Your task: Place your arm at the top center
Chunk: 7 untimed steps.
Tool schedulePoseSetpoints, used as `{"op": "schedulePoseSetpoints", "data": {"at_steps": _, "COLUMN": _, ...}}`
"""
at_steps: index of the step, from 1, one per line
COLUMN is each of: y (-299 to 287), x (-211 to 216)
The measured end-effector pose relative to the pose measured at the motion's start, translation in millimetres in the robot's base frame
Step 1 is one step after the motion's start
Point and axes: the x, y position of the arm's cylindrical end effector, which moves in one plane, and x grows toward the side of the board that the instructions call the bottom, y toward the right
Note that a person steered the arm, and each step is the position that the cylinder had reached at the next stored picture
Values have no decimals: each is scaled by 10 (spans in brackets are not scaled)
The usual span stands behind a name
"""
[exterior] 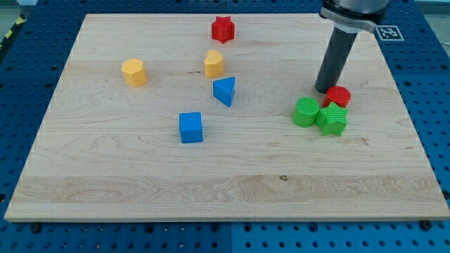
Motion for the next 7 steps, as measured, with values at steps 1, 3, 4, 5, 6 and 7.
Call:
{"op": "schedulePoseSetpoints", "data": {"at_steps": 1, "y": 0, "x": -4}}
{"op": "schedulePoseSetpoints", "data": {"at_steps": 3, "y": 0, "x": -9}}
{"op": "schedulePoseSetpoints", "data": {"at_steps": 4, "y": 0, "x": -30}}
{"op": "schedulePoseSetpoints", "data": {"at_steps": 5, "y": 0, "x": -60}}
{"op": "schedulePoseSetpoints", "data": {"at_steps": 6, "y": 0, "x": -96}}
{"op": "schedulePoseSetpoints", "data": {"at_steps": 7, "y": 0, "x": -139}}
